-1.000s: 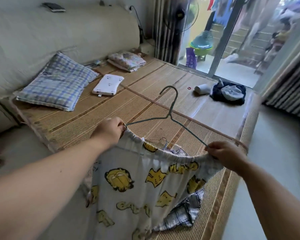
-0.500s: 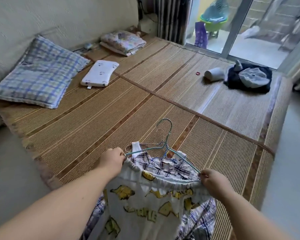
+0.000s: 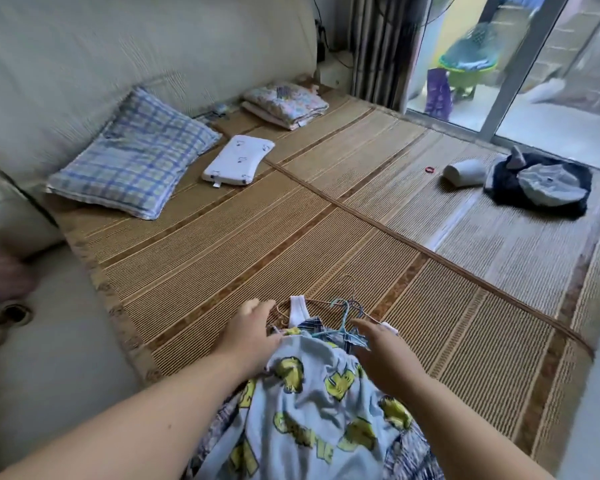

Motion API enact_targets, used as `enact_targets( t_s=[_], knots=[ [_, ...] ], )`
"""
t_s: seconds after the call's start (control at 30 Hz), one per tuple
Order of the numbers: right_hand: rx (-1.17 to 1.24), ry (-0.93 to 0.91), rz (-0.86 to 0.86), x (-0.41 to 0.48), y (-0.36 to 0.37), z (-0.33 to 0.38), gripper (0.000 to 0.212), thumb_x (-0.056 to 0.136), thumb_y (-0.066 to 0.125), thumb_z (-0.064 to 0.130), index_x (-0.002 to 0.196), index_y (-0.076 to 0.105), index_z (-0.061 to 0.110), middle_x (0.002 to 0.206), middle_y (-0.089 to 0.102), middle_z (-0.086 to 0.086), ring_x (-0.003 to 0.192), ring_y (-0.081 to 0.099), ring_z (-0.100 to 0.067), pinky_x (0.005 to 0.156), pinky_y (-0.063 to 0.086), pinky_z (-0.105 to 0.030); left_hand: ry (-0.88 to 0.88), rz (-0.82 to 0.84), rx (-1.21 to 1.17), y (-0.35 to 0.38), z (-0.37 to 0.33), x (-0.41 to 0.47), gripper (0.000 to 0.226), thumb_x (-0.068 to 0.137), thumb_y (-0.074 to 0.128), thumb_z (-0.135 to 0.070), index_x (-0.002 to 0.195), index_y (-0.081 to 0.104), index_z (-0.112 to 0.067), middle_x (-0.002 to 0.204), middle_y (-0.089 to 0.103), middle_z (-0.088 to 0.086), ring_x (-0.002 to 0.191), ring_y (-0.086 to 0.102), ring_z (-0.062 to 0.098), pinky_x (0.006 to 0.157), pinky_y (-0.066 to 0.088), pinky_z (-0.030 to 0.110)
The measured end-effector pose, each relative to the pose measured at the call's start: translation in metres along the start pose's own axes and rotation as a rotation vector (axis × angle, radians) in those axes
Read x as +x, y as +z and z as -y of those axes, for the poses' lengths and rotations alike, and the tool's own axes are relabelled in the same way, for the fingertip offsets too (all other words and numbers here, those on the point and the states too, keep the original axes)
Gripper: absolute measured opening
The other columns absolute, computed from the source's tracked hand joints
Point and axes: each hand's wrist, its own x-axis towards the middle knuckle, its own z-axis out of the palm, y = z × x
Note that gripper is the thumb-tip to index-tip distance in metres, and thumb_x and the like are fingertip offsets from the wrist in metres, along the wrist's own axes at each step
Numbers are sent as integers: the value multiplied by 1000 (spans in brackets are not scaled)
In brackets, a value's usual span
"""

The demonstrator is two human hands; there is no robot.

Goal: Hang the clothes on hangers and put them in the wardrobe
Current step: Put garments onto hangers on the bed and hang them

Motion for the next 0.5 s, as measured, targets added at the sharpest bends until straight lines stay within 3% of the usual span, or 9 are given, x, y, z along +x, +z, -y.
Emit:
enact_targets(
  t_s=[0.13, 0.3, 0.5],
  knots=[
    [-91, -302, 2, -20, -19, 99, 53, 93, 52, 30, 142, 33, 34, 139, 47, -1, 118, 53, -20, 97, 46, -34, 36, -85, 10, -62, 10, -49, 63, 90, 56, -32, 145, 27, -30, 155, 22, 2, 139, 28, 24, 111, 31, 43],
    [-112, -681, -110, -60, -36, 246, 57, 89, 56, 34, 142, 32, 37, 139, 46, 3, 121, 51, -19, 99, 45, -35, 31, -347, 10, -168, 54, -134, 62, 87, 59, -34, 142, 32, -35, 153, 28, -3, 136, 34, 18, 109, 33, 41],
    [-80, -1023, -187, -129, -25, 401, 54, 88, 55, 35, 139, 37, 38, 139, 45, 6, 124, 46, -19, 102, 39, -31, -86, -651, 271, -271, 135, -261, 65, 84, 56, -45, 143, 30, -38, 151, 29, -7, 138, 27, 15, 109, 25, 35]
  ],
)
